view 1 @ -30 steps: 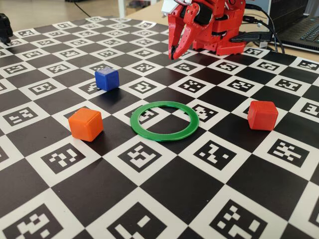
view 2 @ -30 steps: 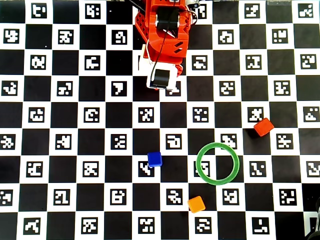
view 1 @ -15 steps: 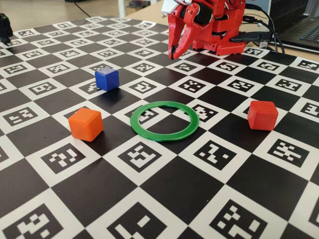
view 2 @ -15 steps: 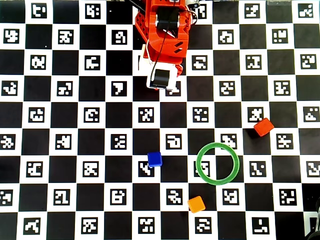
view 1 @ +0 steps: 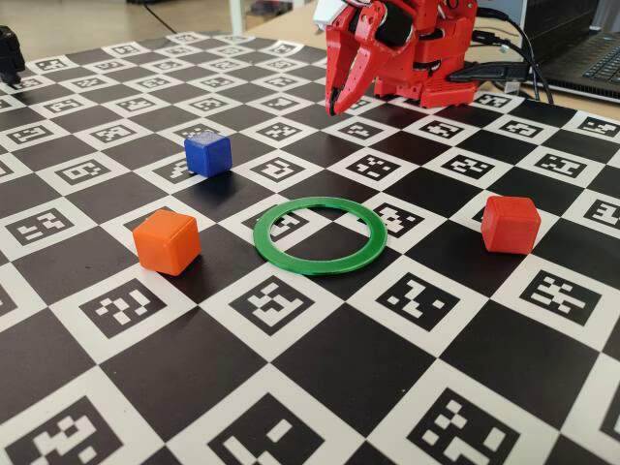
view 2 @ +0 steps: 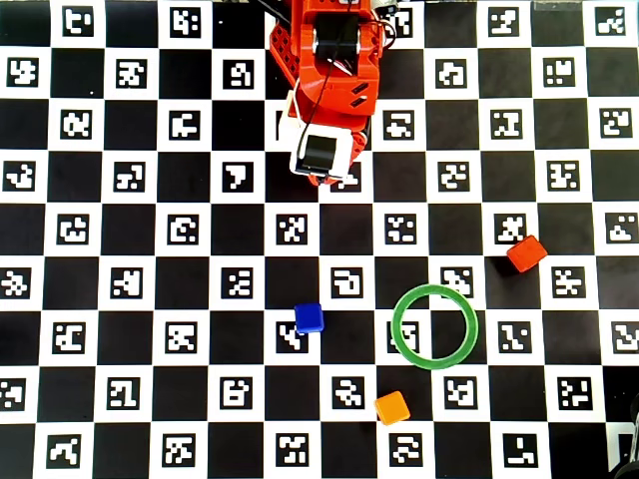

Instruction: Grab the red cube then put it in the green circle then put the blue cube on top and finally the orange cube on top

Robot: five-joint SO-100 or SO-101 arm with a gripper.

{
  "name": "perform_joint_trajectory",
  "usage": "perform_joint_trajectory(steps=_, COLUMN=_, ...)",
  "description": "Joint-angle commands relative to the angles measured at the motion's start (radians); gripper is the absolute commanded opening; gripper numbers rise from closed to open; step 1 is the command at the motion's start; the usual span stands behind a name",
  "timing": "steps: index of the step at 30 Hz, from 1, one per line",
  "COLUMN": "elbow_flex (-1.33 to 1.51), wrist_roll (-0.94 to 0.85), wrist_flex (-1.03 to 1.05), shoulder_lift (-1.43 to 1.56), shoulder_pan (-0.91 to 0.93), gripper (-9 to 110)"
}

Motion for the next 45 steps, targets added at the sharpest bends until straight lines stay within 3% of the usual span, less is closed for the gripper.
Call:
perform_joint_trajectory(steps=1, elbow_flex=-0.212, wrist_roll=0.003, wrist_flex=-0.017, shoulder_lift=-0.127, shoulder_pan=-0.006, gripper=-5)
perform_joint_trajectory(steps=9, elbow_flex=-0.643, wrist_roll=0.176, wrist_flex=0.021, shoulder_lift=-0.469, shoulder_pan=-0.028, gripper=-3)
perform_joint_trajectory(steps=17, elbow_flex=-1.066, wrist_roll=0.676, wrist_flex=0.238, shoulder_lift=-0.709, shoulder_pan=-0.212, gripper=3)
perform_joint_trajectory(steps=24, elbow_flex=-1.382, wrist_roll=0.997, wrist_flex=0.377, shoulder_lift=-0.904, shoulder_pan=-0.368, gripper=7)
perform_joint_trajectory(steps=35, elbow_flex=-1.58, wrist_roll=1.21, wrist_flex=0.382, shoulder_lift=-1.198, shoulder_pan=-0.646, gripper=12)
perform_joint_trajectory(steps=45, elbow_flex=-1.772, wrist_roll=1.351, wrist_flex=0.284, shoulder_lift=-1.548, shoulder_pan=-0.715, gripper=22)
